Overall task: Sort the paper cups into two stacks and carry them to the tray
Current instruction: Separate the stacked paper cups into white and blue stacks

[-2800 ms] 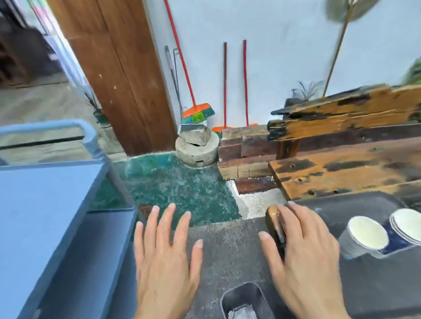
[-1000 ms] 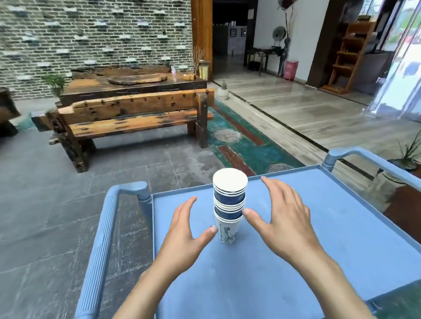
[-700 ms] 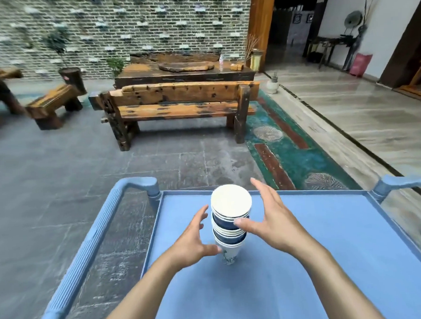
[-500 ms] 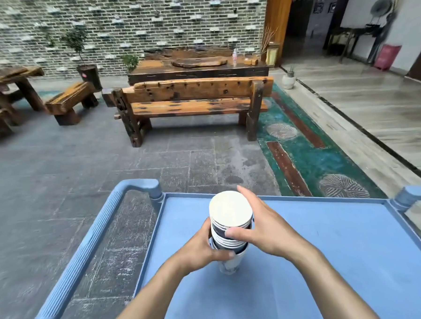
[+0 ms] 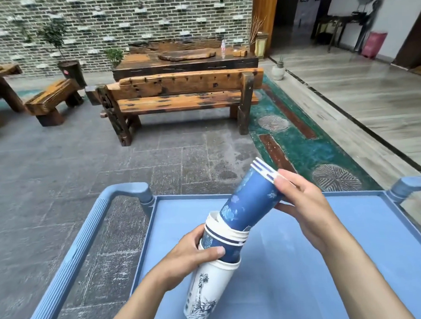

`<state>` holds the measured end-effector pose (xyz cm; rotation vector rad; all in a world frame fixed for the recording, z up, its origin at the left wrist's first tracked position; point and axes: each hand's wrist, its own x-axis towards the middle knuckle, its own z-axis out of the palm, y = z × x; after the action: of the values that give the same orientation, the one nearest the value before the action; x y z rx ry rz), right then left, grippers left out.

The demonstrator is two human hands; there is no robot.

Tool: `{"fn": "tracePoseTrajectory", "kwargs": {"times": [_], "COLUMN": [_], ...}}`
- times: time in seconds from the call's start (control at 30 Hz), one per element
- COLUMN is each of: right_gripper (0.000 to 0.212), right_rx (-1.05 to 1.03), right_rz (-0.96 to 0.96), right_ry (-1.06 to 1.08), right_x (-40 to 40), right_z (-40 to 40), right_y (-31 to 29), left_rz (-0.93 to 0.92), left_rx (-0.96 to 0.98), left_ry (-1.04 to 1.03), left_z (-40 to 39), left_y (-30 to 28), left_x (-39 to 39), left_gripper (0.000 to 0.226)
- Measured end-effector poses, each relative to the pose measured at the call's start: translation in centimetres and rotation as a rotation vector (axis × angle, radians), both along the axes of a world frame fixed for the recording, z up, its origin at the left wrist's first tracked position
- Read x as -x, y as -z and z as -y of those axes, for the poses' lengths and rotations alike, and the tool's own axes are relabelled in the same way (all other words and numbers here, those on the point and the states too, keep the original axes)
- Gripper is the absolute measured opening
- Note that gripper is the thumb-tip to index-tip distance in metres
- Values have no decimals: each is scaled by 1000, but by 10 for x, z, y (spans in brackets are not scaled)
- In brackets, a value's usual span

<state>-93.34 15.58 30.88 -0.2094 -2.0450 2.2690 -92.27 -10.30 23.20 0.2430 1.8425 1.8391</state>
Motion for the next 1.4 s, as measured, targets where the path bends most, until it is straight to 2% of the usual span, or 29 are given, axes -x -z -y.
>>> {"fn": "tracePoseTrajectory", "kwargs": {"times": [0.13,0.17,0.23,0.3,0.33,0.47,0.57,0.63,0.67,0.73,0.77,0.83,0.93,1.0,1.2,1.3,1.4], "right_gripper": [45,53,76,84,86,92,97,103,102,93,88,83,83,86,84,82,82], "right_rx": [21,-66,-370,-632,-698,-687,-652,-719,-799,-890,-847,-633,-378,-280,-220,-209,-218], "right_rz": [-63,-31,89,195,227,253,270,281,239,39,-52,-117,8,79,117,115,117], "right_ry": [256,321,389,392,393,434,393,399,443,523,484,220,-227,-380,-438,-418,-422], "right_x": [-12,-16,-28,-40,-45,-57,-60,-62,-63,-66,-67,-66,-62,-59,-55,-52,-50], "right_z": [-42,-49,-56,-54,-53,-48,-44,-38,-34,-19,-9,13,39,46,55,62,72], "right_y": [11,19,39,60,70,93,89,77,69,47,33,7,-13,-15,-9,-7,-5], "left_rz": [22,32,53,62,63,70,65,58,53,42,36,18,-17,-29,-45,-45,-58], "left_rx": [-13,-26,-48,-59,-70,-99,-116,-124,-128,-136,-139,-140,-126,-107,-72,-54,-24], "left_ry": [-102,-115,-115,-103,-94,-66,-63,-60,-56,-39,-21,34,114,144,115,143,86], "left_z": [25,29,33,32,30,21,16,12,10,7,5,0,-5,-4,12,20,25], "left_y": [5,5,3,0,-2,-9,-12,-14,-15,-18,-21,-25,-33,-38,-42,-41,-36], "left_x": [3,4,6,6,6,4,3,1,0,-2,-3,-7,-15,-19,-33,-40,-45], "left_gripper": [57,55,50,48,46,57,64,65,64,63,62,58,52,55,97,98,86]}}
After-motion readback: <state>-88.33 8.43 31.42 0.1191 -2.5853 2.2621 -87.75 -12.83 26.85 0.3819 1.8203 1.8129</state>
